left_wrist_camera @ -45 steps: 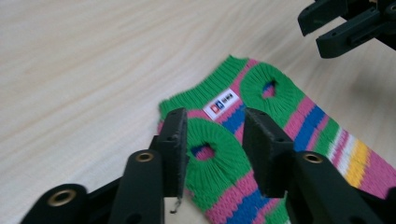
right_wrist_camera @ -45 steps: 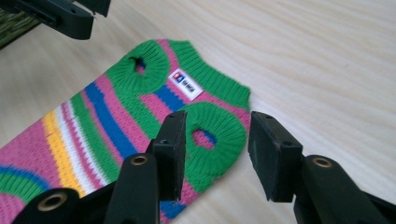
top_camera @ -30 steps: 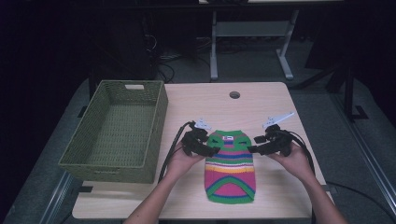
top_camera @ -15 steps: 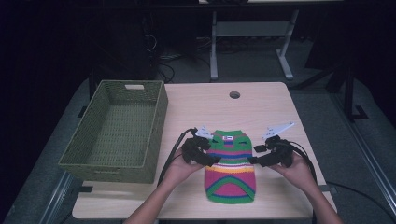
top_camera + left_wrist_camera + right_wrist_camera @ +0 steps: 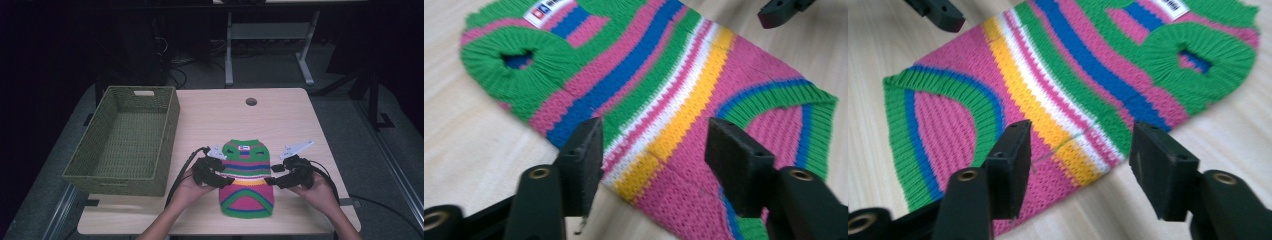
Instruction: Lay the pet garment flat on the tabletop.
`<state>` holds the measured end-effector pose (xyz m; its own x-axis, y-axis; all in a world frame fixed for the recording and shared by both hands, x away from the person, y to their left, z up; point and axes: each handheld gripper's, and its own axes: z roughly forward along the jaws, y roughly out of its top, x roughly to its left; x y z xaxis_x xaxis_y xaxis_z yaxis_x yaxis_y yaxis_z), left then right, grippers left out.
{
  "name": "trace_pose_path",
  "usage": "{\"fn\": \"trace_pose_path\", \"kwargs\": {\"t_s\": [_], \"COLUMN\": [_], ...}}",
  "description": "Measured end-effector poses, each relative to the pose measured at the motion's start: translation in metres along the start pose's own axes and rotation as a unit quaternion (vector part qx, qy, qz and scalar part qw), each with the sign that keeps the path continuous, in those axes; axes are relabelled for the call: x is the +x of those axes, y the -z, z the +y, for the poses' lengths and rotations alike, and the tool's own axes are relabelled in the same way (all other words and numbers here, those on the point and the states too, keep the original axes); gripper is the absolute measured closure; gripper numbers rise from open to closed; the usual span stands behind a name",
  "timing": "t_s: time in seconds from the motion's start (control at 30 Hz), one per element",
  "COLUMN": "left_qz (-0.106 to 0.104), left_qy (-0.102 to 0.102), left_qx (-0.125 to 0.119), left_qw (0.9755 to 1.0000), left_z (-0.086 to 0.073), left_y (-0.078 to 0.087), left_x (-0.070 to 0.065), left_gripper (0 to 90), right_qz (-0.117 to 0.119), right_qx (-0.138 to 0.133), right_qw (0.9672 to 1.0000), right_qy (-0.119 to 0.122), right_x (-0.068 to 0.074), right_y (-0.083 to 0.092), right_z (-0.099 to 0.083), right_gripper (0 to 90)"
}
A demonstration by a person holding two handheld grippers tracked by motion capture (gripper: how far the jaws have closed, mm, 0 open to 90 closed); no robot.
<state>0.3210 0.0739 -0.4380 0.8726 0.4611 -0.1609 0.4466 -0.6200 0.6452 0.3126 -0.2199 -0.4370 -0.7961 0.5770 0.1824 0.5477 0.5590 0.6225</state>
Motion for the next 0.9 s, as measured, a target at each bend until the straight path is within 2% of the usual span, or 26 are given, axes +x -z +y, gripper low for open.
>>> {"fn": "trace_pose_path", "kwargs": {"t_s": [0.1,0.13,0.17,0.23,0.27,0.37,0.53,0.9], "left_qz": [-0.006,-0.007,-0.008,-0.009,-0.012,-0.011,-0.015,-0.006], "left_qy": [-0.010,-0.014,-0.026,-0.037,-0.034,-0.043,-0.040,-0.034], "left_qx": [0.007,0.009,0.019,0.029,0.030,0.046,0.055,0.049], "left_qw": [0.9999,0.9998,0.9995,0.9989,0.9989,0.9980,0.9976,0.9982], "left_z": [-0.003,-0.004,-0.005,-0.006,-0.007,-0.007,-0.007,-0.003], "left_y": [0.000,0.000,-0.001,-0.002,-0.003,-0.007,-0.013,-0.017], "left_x": [-0.003,-0.004,-0.005,-0.005,-0.006,-0.006,-0.005,0.002], "left_gripper": [48.5,52.1,56.6,63.5,66.0,70.7,73.3,71.8], "right_qz": [0.003,0.003,0.002,0.006,0.010,0.008,0.005,-0.007], "right_qx": [0.010,0.016,0.019,0.014,0.016,0.021,0.040,0.047], "right_qw": [0.9999,0.9998,0.9997,0.9998,0.9998,0.9995,0.9988,0.9986], "right_qy": [0.002,0.006,0.012,0.012,0.012,0.023,0.028,0.023], "right_x": [0.004,0.005,0.006,0.009,0.010,0.012,0.014,0.006], "right_y": [-0.003,-0.004,-0.004,-0.006,-0.006,-0.010,-0.018,-0.023], "right_z": [-0.003,-0.003,-0.004,-0.005,-0.005,-0.006,-0.005,-0.001], "right_gripper": [47.7,50.0,52.0,56.3,59.5,66.2,72.4,69.5]}}
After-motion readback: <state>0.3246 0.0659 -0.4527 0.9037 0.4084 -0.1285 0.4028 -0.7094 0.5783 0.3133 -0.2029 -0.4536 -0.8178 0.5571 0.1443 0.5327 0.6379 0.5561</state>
